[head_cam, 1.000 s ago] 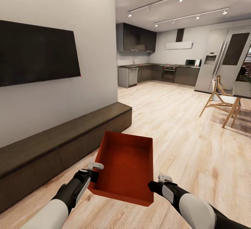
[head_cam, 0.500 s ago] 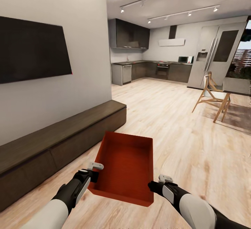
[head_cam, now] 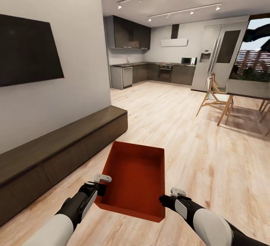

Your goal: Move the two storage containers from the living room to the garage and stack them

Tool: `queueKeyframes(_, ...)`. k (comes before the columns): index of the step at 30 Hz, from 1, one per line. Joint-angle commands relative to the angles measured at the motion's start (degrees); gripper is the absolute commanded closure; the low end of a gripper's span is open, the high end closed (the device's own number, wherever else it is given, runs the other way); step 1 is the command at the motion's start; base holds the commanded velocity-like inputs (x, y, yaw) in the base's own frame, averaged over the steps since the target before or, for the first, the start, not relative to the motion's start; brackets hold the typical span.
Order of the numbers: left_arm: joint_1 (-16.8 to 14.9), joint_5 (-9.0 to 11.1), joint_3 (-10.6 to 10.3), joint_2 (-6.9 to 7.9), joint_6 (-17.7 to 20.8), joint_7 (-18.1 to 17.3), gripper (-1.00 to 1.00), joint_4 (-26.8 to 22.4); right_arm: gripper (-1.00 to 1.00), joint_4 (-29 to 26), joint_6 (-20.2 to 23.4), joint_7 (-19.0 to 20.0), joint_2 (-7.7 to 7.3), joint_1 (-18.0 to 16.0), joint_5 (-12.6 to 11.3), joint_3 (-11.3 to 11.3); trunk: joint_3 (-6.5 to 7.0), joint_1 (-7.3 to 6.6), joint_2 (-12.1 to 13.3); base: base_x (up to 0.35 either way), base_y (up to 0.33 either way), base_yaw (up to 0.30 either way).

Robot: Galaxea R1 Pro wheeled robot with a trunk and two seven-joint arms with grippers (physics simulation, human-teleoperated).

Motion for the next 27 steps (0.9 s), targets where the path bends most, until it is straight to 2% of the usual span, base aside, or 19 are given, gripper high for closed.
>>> queueKeyframes(1,0.0,1.4,-0.1,0.01,0.2,-1.7,1.00,-0.2,1.00,-0.2,0.4,0.1,0.05,0.0,0.7,-0.4,-0.12,-0.01,0.0,0.000,0.000,-0.205)
queueKeyframes(27,0.0,1.4,0.0,0.01,0.2,-1.7,1.00,-0.2,1.00,-0.2,-0.8,0.1,-0.01,0.0,0.7,-0.4,-0.57,-0.01,0.0,0.000,0.000,-0.266)
